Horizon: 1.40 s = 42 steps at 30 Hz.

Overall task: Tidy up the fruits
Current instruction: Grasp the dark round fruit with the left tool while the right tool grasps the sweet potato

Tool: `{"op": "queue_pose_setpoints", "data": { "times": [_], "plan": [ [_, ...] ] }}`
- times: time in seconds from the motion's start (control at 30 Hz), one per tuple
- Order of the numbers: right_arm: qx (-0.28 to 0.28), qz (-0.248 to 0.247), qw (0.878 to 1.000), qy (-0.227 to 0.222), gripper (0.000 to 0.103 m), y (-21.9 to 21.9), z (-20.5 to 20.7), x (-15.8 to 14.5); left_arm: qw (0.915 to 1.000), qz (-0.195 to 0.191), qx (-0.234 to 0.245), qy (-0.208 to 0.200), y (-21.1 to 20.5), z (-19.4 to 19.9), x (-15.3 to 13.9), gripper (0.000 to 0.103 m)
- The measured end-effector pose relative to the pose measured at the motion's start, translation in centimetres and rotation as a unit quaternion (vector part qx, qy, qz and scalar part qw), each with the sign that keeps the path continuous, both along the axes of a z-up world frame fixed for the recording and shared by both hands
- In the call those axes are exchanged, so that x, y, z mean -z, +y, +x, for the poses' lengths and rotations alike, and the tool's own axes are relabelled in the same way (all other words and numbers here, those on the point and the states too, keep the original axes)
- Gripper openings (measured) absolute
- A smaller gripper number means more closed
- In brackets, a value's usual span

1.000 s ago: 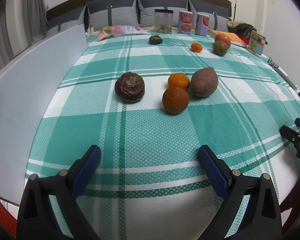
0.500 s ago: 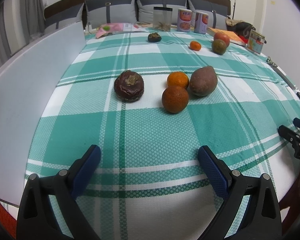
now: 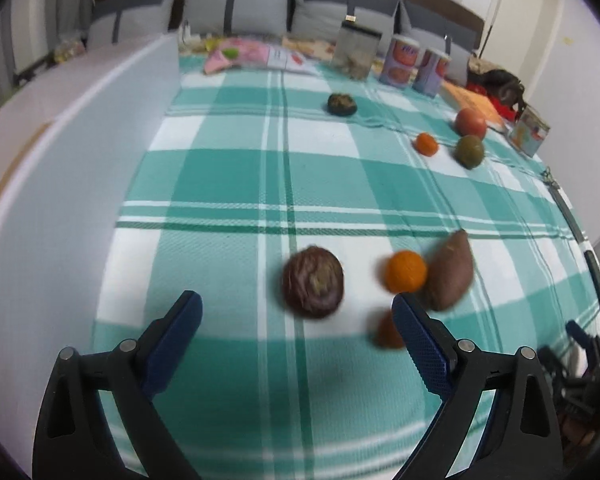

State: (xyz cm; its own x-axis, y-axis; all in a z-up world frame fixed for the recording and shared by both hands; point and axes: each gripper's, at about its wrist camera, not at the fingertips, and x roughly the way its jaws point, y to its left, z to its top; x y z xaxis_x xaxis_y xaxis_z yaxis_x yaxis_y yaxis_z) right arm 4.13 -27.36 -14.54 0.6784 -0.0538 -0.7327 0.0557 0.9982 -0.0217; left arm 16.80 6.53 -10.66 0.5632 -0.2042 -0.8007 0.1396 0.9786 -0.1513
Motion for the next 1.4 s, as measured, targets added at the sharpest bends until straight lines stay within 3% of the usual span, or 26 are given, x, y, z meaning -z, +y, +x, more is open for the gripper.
{"op": "queue_pose_setpoints", "data": {
  "times": [0.2, 0.23, 0.27, 0.37, 0.47, 0.57, 0.67, 0.8, 0.93, 1.07, 1.17, 1.4],
  "plan": [
    [0.0, 0.0, 1.0, 0.0, 0.103, 0.1, 0.1, 0.0, 0.9986, 0.038, 0.03, 0.021, -1.5, 1.7, 2.1, 0.061],
    [0.0, 0.0, 1.0, 0.0, 0.103, 0.1, 0.1, 0.0, 0.9984, 0.046, 0.032, 0.009, -1.7, 1.5, 2.1, 0.047],
    [0.0, -0.001, 1.0, 0.0, 0.103, 0.2, 0.0, 0.0, 0.9989, 0.032, 0.033, 0.007, -1.5, 1.5, 2.0, 0.041],
    [-0.001, -0.001, 1.0, 0.001, 0.103, 0.3, 0.0, 0.1, 0.9997, -0.005, 0.02, 0.009, -0.4, 1.0, 1.7, 0.04],
    [-0.006, 0.011, 0.999, 0.041, 0.102, 0.1, 1.0, -0.3, 0.9997, -0.013, 0.008, 0.02, 0.6, -0.9, 1.7, 0.04],
    [-0.008, 0.088, 0.995, 0.051, 0.087, 0.2, 2.1, -1.7, 0.9999, -0.009, -0.002, 0.012, 1.3, -3.2, 1.7, 0.04],
    [-0.037, 0.184, 0.98, 0.071, 0.08, 3.3, 6.0, -3.7, 0.9999, -0.013, -0.011, 0.002, 1.7, -4.5, 1.9, 0.041],
    [-0.06, 0.244, 0.963, 0.099, 0.074, 8.4, 11.8, -5.4, 0.9998, -0.017, -0.011, -0.006, 2.0, -4.8, 2.0, 0.041],
    [-0.005, 0.236, 0.961, 0.144, 0.069, 10.9, 16.5, -4.3, 0.9998, -0.002, -0.001, -0.022, 1.9, -5.4, 2.1, 0.041],
    [0.023, 0.26, 0.945, 0.199, 0.052, 12.2, 18.0, -1.4, 0.9997, -0.003, 0.002, -0.026, 2.0, -5.5, 2.1, 0.041],
    [0.002, 0.262, 0.943, 0.204, 0.046, 12.9, 18.8, -0.9, 0.9996, -0.01, 0.0, -0.025, 2.2, -5.4, 2.2, 0.041],
    [-0.085, 0.178, 0.945, 0.261, 0.045, 10.6, 19.1, -2.3, 0.9989, -0.044, -0.006, -0.016, 3.1, -5.3, 2.2, 0.041]
  ]
}}
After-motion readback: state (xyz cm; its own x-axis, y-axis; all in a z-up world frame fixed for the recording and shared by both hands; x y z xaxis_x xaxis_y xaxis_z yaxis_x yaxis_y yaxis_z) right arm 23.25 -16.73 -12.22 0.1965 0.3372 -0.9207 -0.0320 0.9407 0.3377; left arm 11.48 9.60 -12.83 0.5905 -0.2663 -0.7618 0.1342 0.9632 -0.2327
